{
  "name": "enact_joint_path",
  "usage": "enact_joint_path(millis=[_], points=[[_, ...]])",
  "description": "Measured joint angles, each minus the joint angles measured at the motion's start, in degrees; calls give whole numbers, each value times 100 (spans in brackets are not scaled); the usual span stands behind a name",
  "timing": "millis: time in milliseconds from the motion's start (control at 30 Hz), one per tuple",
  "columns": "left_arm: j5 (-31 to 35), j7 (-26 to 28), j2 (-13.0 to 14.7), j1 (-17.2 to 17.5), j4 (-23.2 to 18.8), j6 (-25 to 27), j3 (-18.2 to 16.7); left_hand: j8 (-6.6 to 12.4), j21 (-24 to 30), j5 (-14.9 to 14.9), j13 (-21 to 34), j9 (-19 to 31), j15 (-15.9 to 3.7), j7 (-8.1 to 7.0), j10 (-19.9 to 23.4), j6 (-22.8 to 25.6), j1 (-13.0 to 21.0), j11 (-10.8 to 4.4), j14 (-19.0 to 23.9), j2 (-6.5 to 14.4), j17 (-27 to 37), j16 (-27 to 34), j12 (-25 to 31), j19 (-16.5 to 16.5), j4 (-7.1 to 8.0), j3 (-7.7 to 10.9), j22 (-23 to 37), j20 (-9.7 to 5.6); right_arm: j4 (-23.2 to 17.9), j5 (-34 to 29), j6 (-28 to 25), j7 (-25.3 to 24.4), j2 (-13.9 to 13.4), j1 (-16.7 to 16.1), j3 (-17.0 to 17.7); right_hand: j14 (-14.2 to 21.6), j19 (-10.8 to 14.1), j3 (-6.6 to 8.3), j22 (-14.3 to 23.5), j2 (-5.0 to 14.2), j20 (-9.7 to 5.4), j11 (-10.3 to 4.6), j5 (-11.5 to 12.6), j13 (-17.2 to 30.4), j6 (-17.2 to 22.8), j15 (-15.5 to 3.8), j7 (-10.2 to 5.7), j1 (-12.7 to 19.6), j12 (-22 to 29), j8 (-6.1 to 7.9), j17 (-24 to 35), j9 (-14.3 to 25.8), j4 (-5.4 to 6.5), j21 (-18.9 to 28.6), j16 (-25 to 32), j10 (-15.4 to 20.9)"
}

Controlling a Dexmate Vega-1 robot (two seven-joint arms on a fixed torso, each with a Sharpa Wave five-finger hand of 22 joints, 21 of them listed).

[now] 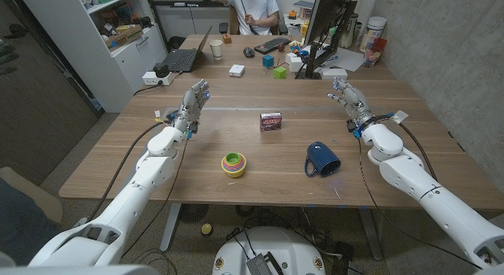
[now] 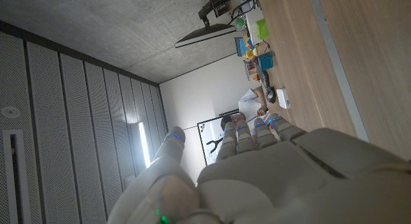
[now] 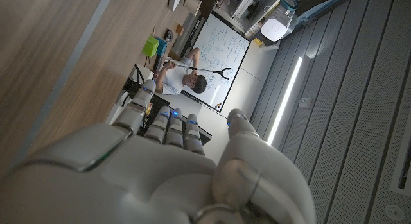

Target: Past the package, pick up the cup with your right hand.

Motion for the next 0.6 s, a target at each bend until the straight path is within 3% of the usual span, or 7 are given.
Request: enact_joint_path(millis=[67, 133, 167, 200, 267, 500, 600], points=[[0, 79, 48, 98, -176, 62, -33, 0, 0, 0, 0, 0, 0, 1, 0, -1, 0, 0, 0, 0, 0, 0, 0, 0, 0, 0, 0, 0, -132, -39, -126, -83, -61, -65, 23, 98, 5, -44, 0, -72, 173, 30, 0, 0, 59, 84, -8, -8, 29, 11, -7, 0, -44, 0, 32, 91], [0, 140, 93, 196, -343, 98, -66, 0, 0, 0, 0, 0, 0, 22, 0, -22, 0, 0, 0, 0, 0, 0, 0, -8, 0, 0, 0, 9, -558, -114, -360, -222, -267, -279, 109, 191, 0, -61, 0, -109, 266, 50, 0, 0, 122, 178, -21, -32, 29, 44, -27, 0, -61, -9, 41, 111], [0, 140, 112, 241, -427, 98, -83, 0, 0, 0, 0, 0, 0, 22, 0, -22, 5, 0, 0, 5, 0, 0, 0, -23, -1, 1, 0, 23, -558, -120, -396, -240, -267, -279, 109, 231, -20, -78, 0, -165, 285, 36, 0, 0, 136, 218, -34, -1, 29, 44, -27, 0, -78, -28, 41, 126], [1, 266, 140, 297, -525, 184, -99, 0, 0, 0, 0, 0, 0, 25, 0, -25, 24, 0, 0, 24, 0, 0, 0, -30, -13, 13, 0, 30, -841, -148, -491, -293, -412, -447, 181, 277, -20, -74, 0, -167, 285, 31, 0, 0, 157, 263, -55, 0, 29, 44, -27, 0, -109, -34, 59, 150], [1, 266, 190, 384, -681, 184, -122, 0, 0, 0, 0, 0, 0, 40, 0, -65, 31, 0, 0, 31, 0, 0, 0, -30, -24, 24, 0, 30, -929, -193, -661, -398, -456, -501, 208, 342, -54, -91, 0, -207, 319, 40, 0, 0, 184, 353, -41, -4, 29, 44, -50, 0, -139, -34, 63, 163], [10, 528, 361, 590, -1093, 435, -183, 0, 0, 0, 0, 0, 0, 31, 0, -74, 31, 0, 0, 31, 0, 0, 0, -30, -23, 23, 0, 30, -2041, -417, -1314, -779, -1016, -1254, 584, 401, -51, -92, 16, -256, 316, 49, 23, 0, 218, 576, -77, 45, 29, 44, -53, 0, -185, -34, 62, 172], [-11, 527, 411, 612, -1156, 472, -185, 0, 0, 0, 0, 0, 0, 31, 0, -74, 31, 0, 0, 31, -1, 0, 0, -30, -23, 23, 0, 30, -2390, -562, -1640, -971, -1163, -1477, 707, 451, -51, -115, 16, -287, 316, 49, 23, 0, 243, 691, -187, 74, 29, 44, -80, 0, -210, -34, 60, 172]])
